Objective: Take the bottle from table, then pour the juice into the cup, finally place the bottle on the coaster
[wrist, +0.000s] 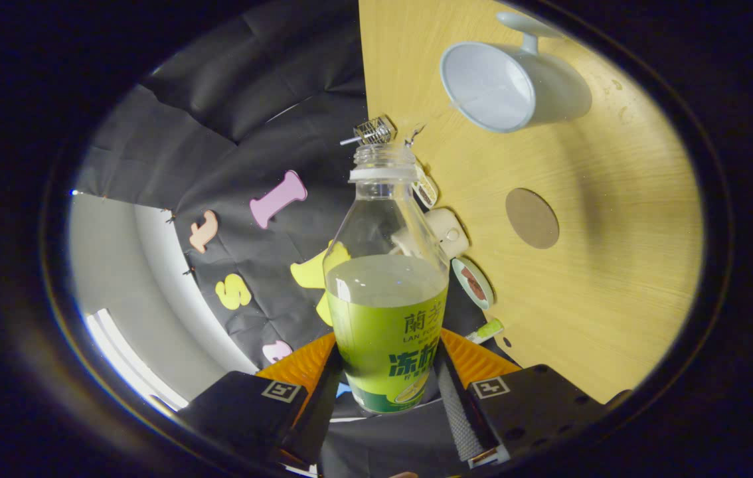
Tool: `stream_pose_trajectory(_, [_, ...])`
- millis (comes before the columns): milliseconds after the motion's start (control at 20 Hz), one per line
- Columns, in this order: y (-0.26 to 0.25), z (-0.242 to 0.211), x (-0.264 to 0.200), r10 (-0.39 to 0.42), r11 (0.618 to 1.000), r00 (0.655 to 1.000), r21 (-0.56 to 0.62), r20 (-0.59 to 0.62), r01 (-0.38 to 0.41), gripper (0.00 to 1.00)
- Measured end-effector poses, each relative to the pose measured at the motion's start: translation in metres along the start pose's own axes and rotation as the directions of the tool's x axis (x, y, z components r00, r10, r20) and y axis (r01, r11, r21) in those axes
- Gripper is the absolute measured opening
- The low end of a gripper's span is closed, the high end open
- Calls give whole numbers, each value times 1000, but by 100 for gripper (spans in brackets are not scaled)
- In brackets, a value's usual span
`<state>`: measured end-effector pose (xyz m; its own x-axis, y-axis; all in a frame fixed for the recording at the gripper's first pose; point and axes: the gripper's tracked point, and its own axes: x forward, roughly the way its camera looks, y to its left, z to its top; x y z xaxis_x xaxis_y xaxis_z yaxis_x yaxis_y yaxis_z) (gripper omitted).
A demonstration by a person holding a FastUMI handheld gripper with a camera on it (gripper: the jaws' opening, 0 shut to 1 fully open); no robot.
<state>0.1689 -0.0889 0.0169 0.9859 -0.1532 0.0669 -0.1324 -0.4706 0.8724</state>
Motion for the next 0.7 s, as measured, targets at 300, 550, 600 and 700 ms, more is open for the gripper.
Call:
stream_pose_trajectory(300, [8,-3,3,-6,998,1000,57,-20,7,78])
stream_pose_trajectory(550, [21,-8,1,18,995,999,98,-29,-15,78])
stream_pose_trajectory(600, [20,-10,2,16,994,999,107,-33,-12,78])
stream_pose_trajectory(700, [20,-11,2,8,993,999,116,-36,-3,78])
